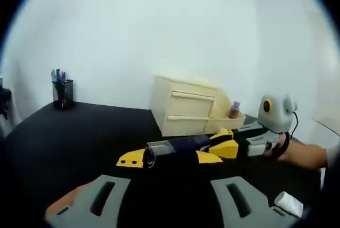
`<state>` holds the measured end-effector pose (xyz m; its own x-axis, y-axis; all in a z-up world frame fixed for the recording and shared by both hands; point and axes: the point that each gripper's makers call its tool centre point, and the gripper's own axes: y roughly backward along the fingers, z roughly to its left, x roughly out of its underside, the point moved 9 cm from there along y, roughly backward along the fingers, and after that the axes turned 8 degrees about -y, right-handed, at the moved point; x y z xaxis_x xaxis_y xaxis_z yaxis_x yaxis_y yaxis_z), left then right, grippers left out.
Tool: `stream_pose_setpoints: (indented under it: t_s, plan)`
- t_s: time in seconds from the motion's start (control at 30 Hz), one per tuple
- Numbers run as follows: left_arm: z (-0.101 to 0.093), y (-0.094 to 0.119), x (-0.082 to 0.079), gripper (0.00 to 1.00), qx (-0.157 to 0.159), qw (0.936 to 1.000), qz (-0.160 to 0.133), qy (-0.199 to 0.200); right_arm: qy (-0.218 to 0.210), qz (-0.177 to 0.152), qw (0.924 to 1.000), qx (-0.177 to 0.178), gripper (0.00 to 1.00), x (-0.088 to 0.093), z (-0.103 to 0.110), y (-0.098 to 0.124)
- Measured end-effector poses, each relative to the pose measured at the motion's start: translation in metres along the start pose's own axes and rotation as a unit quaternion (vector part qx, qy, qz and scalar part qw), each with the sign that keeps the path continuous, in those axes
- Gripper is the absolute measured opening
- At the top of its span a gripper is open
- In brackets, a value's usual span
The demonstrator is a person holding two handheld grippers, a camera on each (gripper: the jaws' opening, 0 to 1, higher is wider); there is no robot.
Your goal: Open the drawer, pick up the cosmetic bottles from the table one by one, place them into the drawer, release the gripper, close the drawer, and move the gripper away
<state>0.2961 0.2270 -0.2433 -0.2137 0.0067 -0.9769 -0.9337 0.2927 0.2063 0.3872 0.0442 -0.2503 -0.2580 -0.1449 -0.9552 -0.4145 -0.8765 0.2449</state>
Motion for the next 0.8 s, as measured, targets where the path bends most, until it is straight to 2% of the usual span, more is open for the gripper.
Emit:
stream_pose_setpoints:
  t_s: [0.13, 0.37, 0.6, 0.63, 0.67, 0.8]
  plan:
    - [0.014, 0.027, 0.008, 0.36, -0.027, 0.9996, 0.000, 0.009, 0.006, 0.005, 0.9998, -0.020, 0.13, -0.003, 0.023, -0.022]
    - [0.042, 0.067, 0.032, 0.36, -0.068, 0.9972, 0.022, 0.022, 0.007, 0.026, 0.9984, -0.050, 0.13, 0.004, 0.053, -0.062]
    - [0.057, 0.079, 0.053, 0.36, -0.102, 0.9933, 0.043, 0.034, -0.004, 0.062, 0.9958, -0.068, 0.13, 0.021, 0.069, -0.096]
    - [0.058, 0.079, 0.056, 0.36, -0.105, 0.9922, 0.052, 0.042, -0.005, 0.064, 0.9956, -0.068, 0.14, 0.023, 0.069, -0.098]
    - [0.057, 0.080, 0.058, 0.36, -0.105, 0.9928, 0.043, 0.039, -0.010, 0.057, 0.9961, -0.067, 0.14, 0.021, 0.069, -0.098]
    - [0.057, 0.080, 0.058, 0.36, -0.101, 0.9929, 0.046, 0.044, -0.018, 0.060, 0.9955, -0.071, 0.14, 0.019, 0.067, -0.097]
